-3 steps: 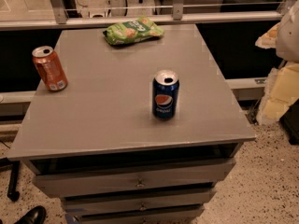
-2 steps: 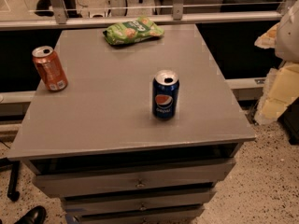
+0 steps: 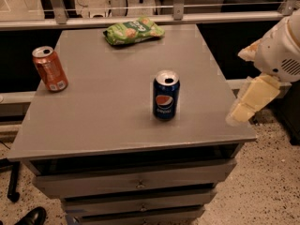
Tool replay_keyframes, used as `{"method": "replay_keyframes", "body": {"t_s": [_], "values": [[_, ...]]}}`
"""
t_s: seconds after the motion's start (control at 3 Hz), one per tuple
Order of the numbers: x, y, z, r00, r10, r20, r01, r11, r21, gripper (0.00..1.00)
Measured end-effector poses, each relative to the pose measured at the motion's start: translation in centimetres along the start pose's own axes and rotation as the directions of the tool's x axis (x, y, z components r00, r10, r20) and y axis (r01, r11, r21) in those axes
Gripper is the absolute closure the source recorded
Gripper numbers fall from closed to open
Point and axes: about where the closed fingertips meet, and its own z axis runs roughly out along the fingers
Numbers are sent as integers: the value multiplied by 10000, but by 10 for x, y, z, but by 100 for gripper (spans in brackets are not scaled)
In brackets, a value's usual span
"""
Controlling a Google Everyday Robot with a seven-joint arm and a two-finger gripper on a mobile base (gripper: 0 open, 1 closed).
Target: Move pepsi can near green rice chip bag
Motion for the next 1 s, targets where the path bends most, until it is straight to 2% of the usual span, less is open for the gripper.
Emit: {"method": "replay_keyframes", "body": {"t_s": [0.33, 0.67, 1.0], "values": [[-31, 8, 44, 9785, 904, 1853, -805, 9949, -603, 0], [-56, 12, 70, 9438, 1286, 3044, -1051, 9902, -925, 0], [-76, 20, 94, 8977, 1698, 4065, -1238, 9828, -1371, 0]]}}
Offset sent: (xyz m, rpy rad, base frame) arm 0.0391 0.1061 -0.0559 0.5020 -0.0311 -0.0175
